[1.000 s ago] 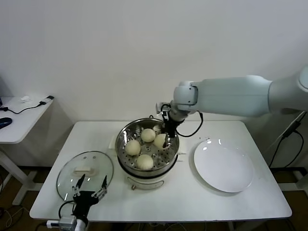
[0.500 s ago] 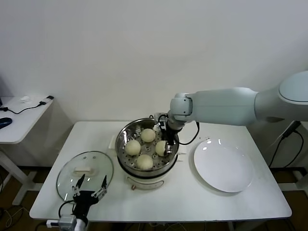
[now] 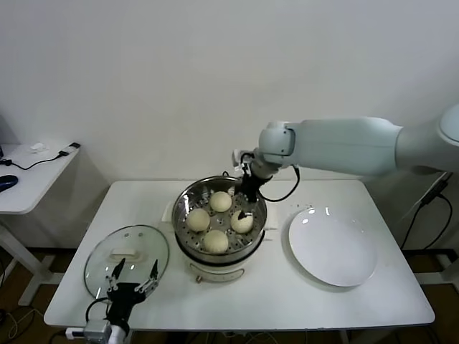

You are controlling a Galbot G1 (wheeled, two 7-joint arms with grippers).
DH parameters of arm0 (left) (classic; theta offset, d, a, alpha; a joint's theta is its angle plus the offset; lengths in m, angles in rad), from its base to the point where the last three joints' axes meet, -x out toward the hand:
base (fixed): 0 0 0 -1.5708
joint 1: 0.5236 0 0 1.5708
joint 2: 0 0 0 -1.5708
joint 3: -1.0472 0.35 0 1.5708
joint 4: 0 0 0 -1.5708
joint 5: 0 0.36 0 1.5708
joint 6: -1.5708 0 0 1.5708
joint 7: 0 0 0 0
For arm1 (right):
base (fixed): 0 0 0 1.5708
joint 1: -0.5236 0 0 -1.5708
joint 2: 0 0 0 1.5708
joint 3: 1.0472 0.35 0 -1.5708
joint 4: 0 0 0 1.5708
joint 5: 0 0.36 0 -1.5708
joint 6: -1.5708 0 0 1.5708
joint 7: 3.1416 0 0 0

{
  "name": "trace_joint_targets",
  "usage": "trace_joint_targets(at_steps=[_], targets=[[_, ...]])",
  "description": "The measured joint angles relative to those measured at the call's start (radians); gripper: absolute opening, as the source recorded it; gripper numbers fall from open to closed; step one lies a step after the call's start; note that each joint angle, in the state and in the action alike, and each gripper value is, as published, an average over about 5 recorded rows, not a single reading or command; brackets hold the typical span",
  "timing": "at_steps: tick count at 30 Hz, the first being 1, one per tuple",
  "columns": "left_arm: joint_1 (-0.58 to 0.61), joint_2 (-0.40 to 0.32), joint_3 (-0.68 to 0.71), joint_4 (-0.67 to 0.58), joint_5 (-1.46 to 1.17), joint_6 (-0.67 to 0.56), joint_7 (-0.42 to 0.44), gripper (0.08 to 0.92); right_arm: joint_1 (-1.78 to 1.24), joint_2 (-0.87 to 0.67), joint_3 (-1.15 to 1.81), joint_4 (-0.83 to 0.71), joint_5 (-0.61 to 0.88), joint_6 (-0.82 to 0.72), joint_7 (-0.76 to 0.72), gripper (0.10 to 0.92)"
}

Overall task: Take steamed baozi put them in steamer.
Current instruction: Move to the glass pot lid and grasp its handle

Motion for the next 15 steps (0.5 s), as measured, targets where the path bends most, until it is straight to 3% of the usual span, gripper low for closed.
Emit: trace_joint_targets(at_steps=[15], targets=[[-0.059, 0.049, -0.028, 0.021, -0.102, -0.017, -0.008, 0.823, -0.408, -0.349, 0.644, 0.08, -0.178, 0.062, 0.467, 0.823]])
